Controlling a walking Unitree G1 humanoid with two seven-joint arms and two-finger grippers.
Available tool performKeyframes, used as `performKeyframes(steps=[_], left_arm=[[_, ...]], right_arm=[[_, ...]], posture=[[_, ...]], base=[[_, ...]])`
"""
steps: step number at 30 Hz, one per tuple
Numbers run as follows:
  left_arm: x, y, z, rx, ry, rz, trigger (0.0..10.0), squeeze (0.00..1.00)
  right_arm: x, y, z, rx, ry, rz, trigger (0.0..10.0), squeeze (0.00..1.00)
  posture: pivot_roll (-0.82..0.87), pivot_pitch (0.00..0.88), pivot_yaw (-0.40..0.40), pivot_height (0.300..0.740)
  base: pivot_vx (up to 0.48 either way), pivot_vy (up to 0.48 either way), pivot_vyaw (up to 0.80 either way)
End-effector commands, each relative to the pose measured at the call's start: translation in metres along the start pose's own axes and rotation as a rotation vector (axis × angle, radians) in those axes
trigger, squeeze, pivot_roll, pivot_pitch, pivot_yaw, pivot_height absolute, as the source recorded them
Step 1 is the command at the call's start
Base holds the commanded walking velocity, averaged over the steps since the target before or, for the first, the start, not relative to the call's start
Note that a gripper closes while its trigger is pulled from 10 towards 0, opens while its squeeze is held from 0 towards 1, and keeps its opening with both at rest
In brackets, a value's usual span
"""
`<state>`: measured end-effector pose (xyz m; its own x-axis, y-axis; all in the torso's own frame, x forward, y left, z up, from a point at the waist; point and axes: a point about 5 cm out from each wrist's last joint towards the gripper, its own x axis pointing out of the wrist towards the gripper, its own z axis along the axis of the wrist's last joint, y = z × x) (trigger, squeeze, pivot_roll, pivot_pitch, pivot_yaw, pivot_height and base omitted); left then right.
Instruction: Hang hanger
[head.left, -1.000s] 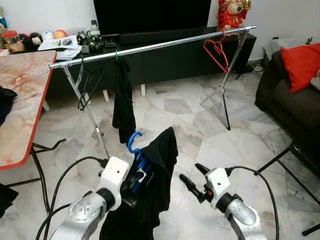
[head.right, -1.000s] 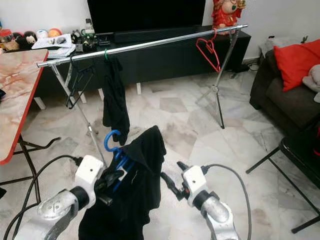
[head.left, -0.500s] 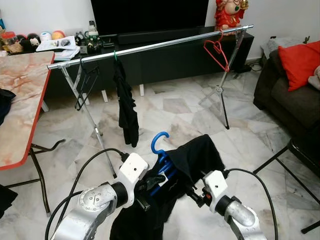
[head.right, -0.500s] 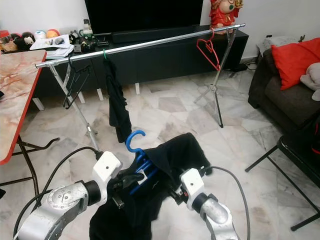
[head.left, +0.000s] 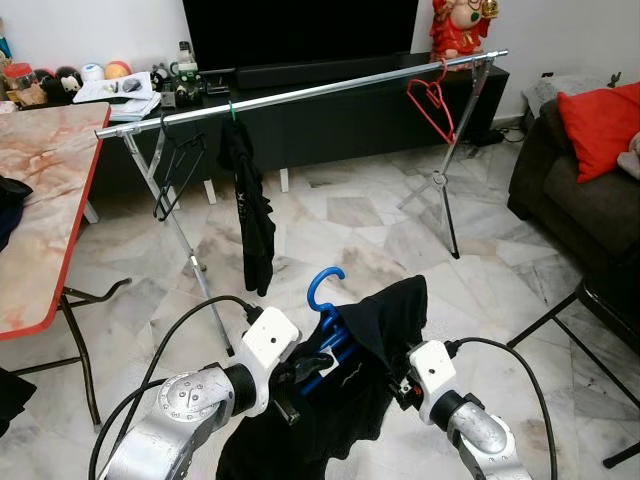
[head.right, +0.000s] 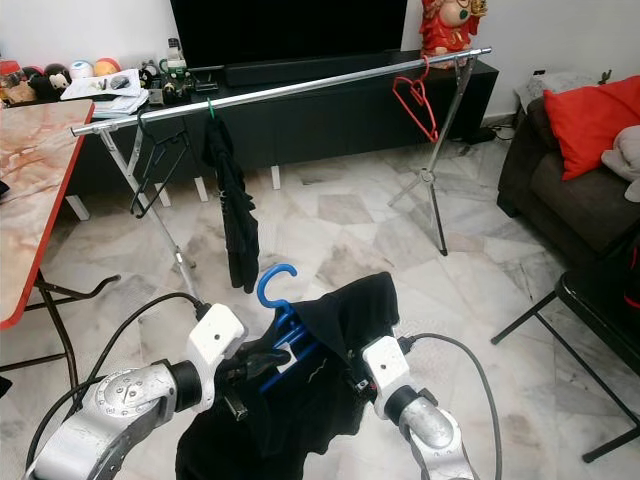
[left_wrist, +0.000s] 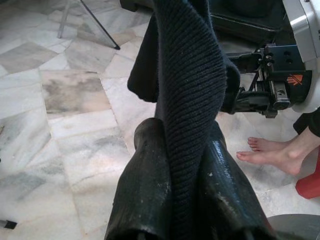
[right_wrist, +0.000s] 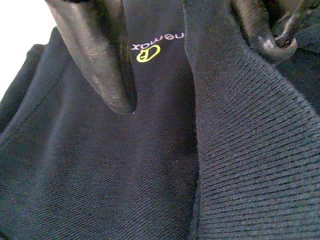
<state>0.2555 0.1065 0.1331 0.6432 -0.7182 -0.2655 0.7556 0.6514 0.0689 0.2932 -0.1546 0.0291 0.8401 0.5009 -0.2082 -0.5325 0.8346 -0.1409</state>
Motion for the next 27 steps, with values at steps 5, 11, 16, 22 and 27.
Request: performKeyframes(steps=[5,11,16,22,27], left_arm=[[0.0007,-0.0006,0.0056,0.021,-0.019,-0.013,10.0,0.00],[-0.0009,-0.0002,0.0040,0.021,-0.013,-0.011,10.0,0.00],[-0.0018,-0.0008,0.0033,0.022,-0.010,-0.013,10.0,0.00],[-0.0019,0.0000,0.0030,0.026,-0.008,-0.014,10.0,0.00],[-0.0035,0.0020,0.0019,0.031,0.001,-0.014,10.0,0.00]], right_arm=[[0.0037,-0.0035,0.0063,-0.004,-0.028,-0.033,0.0,0.00],[0.0039,-0.0037,0.0067,-0.010,-0.030,-0.038,0.0,0.00],[0.0030,-0.0042,0.0060,-0.013,-0.028,-0.047,0.0,0.00],[0.0016,-0.0038,0.0043,-0.018,-0.022,-0.050,0.0,0.00],[0.0009,-0.0058,0.0046,-0.024,-0.022,-0.063,0.0,0.00]], posture=[[0.01,0.044,0.033,0.740],[0.01,0.039,0.035,0.740],[0.01,0.031,0.038,0.740],[0.01,0.031,0.038,0.740],[0.01,0.043,0.037,0.740]], base=[[0.000,0.000,0.00],[0.000,0.000,0.00],[0.000,0.000,0.00],[0.000,0.000,0.00],[0.000,0.000,0.00]])
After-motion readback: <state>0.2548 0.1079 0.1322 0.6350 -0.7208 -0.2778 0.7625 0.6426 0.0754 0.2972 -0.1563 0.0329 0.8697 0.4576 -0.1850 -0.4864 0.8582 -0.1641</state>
